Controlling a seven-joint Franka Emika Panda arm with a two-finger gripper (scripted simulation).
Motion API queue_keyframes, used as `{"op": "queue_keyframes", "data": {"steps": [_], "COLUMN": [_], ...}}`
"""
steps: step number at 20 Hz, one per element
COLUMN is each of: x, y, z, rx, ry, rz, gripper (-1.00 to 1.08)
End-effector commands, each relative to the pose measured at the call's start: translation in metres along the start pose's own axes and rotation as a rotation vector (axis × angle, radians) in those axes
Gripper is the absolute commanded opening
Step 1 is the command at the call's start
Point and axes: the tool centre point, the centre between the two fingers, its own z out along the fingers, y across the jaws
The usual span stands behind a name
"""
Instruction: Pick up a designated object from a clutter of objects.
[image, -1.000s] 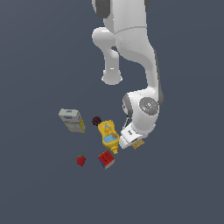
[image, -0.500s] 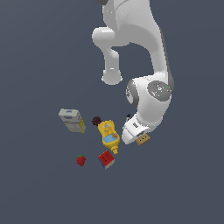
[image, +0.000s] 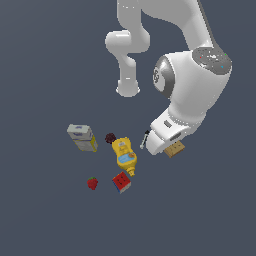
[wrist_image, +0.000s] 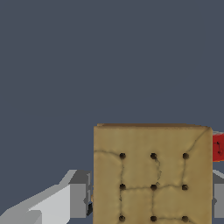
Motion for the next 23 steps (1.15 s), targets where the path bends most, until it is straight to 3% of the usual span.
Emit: {"op": "queue_keyframes", "data": {"steps": [1,12,23], "x": [0.004,0.022,0.029], "y": [0.0,0.0,0.001], "z": [-0.028,-0.114,-0.137], "rx": [0.0,0.0,0.0], "ry": [0.0,0.0,0.0], "rz": [0.0,0.001,0.001], "gripper": [-1.0,-1.0,-1.0]}}
